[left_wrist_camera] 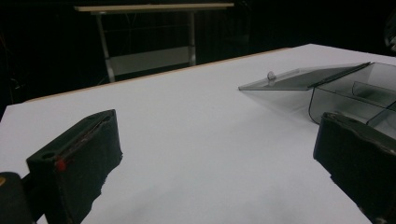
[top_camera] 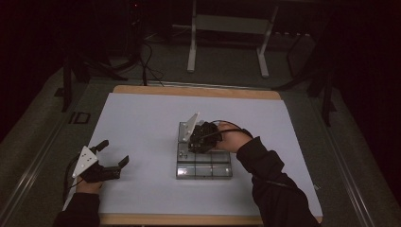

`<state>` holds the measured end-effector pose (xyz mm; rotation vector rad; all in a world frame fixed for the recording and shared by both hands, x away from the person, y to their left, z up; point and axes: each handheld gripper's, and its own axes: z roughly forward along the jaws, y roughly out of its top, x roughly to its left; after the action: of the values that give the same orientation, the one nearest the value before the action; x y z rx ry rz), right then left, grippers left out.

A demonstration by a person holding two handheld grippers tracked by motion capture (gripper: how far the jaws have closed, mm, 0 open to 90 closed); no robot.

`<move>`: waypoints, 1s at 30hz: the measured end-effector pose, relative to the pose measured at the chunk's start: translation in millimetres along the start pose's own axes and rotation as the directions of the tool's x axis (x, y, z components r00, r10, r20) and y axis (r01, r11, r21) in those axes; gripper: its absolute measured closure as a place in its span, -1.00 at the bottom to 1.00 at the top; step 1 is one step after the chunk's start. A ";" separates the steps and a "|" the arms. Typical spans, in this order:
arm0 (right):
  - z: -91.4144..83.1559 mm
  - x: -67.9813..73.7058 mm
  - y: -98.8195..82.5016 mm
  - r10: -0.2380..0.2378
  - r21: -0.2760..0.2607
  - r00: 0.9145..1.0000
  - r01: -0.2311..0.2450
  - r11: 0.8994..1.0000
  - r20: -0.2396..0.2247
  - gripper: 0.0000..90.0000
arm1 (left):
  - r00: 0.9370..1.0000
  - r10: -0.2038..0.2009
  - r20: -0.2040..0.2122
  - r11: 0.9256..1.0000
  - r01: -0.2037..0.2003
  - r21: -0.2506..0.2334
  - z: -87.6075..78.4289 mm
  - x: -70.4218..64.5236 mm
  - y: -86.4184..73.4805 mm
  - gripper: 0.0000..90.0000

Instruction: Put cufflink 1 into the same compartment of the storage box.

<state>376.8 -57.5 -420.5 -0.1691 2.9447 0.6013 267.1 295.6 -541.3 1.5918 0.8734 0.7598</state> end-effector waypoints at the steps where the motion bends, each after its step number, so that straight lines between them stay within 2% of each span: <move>1: 2.6 -0.3 -0.3 0.005 0.000 1.000 -0.005 1.000 0.003 0.63 | 1.000 -0.001 0.001 1.000 0.001 0.000 0.0 0.0 0.0 -0.96; 8: 20.3 -3.9 -1.8 0.018 -0.003 1.000 -0.018 1.000 -0.006 0.63 | 1.000 0.000 0.000 1.000 0.000 0.000 0.0 -0.1 0.0 -0.96; 16: 46.7 -9.6 -8.4 0.042 0.026 0.999 -0.041 0.999 -0.012 0.63 | 1.000 -0.002 0.001 1.000 0.002 -0.001 0.1 -0.1 0.0 -0.96; 23: 61.9 -12.9 -14.6 0.069 0.035 0.997 -0.068 0.997 -0.026 0.63 | 1.000 0.000 0.000 1.000 0.000 0.000 0.0 -0.1 0.0 -0.96; 30: 73.0 -11.9 -13.9 0.058 0.076 0.998 -0.056 0.996 -0.028 0.63 | 1.000 -0.002 0.001 1.000 0.002 0.000 0.0 0.0 0.0 -0.96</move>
<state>398.2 -40.3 -490.6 -0.0876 3.0048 0.4990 267.1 295.6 -541.3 1.5914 0.8740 0.7577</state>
